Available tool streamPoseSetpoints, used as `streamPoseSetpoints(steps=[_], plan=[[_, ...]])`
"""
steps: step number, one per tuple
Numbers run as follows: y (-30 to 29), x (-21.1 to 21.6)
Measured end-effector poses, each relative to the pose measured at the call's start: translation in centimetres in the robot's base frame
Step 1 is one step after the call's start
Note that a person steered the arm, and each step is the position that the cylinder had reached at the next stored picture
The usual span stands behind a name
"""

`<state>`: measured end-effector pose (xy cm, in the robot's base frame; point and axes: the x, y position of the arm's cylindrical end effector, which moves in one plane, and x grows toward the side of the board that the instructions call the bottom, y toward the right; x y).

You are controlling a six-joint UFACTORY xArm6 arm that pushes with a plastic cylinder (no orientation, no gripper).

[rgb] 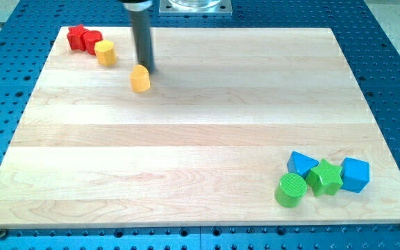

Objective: Place the yellow blocks diagonally right to the red blocks

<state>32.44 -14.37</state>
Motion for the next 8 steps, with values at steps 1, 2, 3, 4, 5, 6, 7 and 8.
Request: streamPoseSetpoints(steps=[1,2,3,4,5,6,7,8], plan=[[-11.6,2.9],[-10.8,-2.2],[-7.9,-4.1],[-1.5,-2.6],[4.2,0.9],[-1.5,0.4],[-1.7,-2.2],[2.1,-6.3]])
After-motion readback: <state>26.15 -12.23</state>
